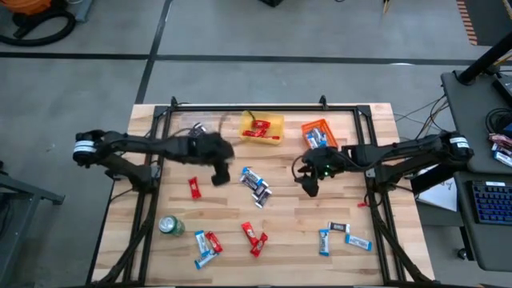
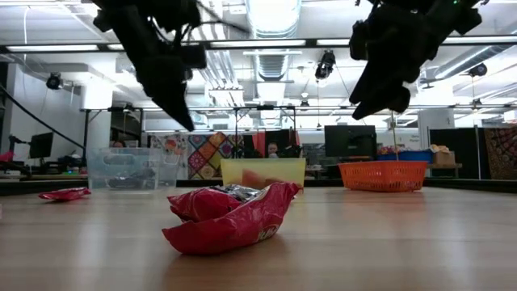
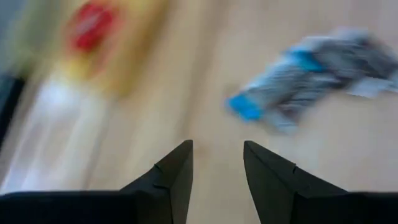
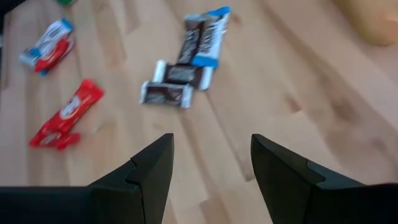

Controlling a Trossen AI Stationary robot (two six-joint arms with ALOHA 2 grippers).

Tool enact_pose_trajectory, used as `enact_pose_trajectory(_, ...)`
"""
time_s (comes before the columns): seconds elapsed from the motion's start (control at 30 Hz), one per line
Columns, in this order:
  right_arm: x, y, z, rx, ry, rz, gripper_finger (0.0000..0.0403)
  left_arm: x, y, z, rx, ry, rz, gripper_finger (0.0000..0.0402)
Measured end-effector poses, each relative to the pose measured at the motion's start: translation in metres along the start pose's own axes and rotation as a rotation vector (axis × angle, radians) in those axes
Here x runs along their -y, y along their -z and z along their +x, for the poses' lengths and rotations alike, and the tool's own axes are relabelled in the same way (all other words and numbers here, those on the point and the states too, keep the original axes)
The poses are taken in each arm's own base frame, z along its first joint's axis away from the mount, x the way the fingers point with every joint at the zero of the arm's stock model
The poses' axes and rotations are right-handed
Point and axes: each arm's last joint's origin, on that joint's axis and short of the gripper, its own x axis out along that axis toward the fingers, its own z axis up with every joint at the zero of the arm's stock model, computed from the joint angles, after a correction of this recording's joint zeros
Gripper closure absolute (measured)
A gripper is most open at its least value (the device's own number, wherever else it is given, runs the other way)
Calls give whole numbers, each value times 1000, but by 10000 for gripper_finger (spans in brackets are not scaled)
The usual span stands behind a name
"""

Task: Sort candy
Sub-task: Put the brown chocolate bar into the transparent bin

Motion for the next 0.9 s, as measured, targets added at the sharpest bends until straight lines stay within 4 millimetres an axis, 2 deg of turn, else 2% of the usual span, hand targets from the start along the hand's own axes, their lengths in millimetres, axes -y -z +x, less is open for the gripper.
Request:
enact_pose_trajectory(0.13, -10, 5, 0, -16, -30, -32, 202, 35, -5, 11, 63, 107, 252, 276)
enact_pose_trajectory(0.3, -19, 11, -1, -31, -54, -63, 202, 59, -10, 34, 125, 132, 356, 277)
enact_pose_trajectory(0.57, -25, 15, -1, -44, -75, -88, 202, 70, -2, 78, 66, 128, 403, 277)
enact_pose_trajectory(0.9, -25, 15, -1, -43, -74, -89, 202, 70, 5, 104, 22, 120, 408, 277)
